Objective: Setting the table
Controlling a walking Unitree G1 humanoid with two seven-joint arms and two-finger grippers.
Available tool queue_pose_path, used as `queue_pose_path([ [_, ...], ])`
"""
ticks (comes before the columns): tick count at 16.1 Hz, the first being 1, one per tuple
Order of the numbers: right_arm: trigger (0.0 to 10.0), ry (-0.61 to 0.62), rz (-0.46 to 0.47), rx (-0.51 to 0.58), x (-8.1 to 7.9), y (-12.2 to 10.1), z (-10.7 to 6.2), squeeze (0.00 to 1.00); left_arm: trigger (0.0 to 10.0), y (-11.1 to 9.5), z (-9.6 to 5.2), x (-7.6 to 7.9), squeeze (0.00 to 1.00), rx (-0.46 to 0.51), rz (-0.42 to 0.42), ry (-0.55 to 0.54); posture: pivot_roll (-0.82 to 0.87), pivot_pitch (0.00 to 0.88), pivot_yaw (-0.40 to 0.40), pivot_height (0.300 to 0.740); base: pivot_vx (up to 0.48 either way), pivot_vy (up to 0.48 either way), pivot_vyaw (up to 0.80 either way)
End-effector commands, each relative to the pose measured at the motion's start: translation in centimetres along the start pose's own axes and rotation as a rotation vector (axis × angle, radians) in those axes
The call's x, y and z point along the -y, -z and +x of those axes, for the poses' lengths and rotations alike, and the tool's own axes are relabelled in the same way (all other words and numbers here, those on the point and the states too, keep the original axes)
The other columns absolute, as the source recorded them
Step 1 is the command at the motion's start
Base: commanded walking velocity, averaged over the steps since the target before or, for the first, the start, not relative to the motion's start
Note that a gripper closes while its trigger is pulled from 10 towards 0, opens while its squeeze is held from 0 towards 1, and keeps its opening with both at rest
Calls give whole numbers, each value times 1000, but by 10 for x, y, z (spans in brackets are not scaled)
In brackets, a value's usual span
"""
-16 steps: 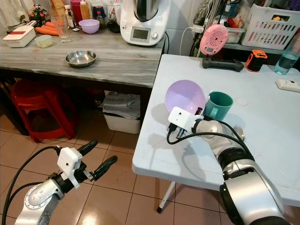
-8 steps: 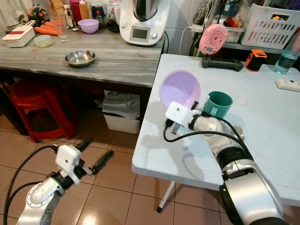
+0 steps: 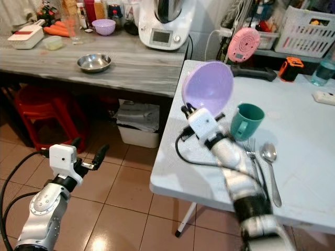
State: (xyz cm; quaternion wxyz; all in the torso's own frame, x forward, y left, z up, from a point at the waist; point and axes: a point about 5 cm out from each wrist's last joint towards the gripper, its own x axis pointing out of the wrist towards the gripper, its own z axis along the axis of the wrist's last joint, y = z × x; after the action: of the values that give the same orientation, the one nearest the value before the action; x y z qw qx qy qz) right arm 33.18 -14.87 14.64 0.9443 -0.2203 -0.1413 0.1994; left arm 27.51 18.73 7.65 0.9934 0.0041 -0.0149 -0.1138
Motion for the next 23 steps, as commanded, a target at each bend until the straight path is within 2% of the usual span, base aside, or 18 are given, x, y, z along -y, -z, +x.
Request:
queue_pose_path([
  [1, 10000, 96, 35, 47, 8, -10, -5, 0, 10000, -5, 2, 0, 0, 14, -7, -7, 0, 0, -31, 740, 0, 0, 0],
  [2, 10000, 135, 67, 54, 3, -11, -15, 0, 10000, -6, 4, 2, 0, 16, -14, -15, -3, 0, -29, 740, 0, 0, 0],
  [3, 10000, 184, 137, 43, -4, -12, -29, 0, 10000, -8, 8, 5, 0, 21, -22, -19, -8, 0, -25, 740, 0, 0, 0],
  [5, 10000, 200, 157, 19, -10, -16, -37, 0, 10000, -11, 13, 8, 0, 28, -23, -9, -17, 0, -15, 740, 0, 0, 0],
  [10, 10000, 209, 183, 8, -16, -23, -37, 0, 10000, -14, 18, 7, 0, 36, -32, -14, -16, 0, -17, 740, 0, 203, 0],
  [23, 10000, 175, 216, -23, -22, -27, -39, 0, 10000, -12, 16, 4, 0, 31, -28, -24, -9, 0, -20, 740, 0, 344, -539],
])
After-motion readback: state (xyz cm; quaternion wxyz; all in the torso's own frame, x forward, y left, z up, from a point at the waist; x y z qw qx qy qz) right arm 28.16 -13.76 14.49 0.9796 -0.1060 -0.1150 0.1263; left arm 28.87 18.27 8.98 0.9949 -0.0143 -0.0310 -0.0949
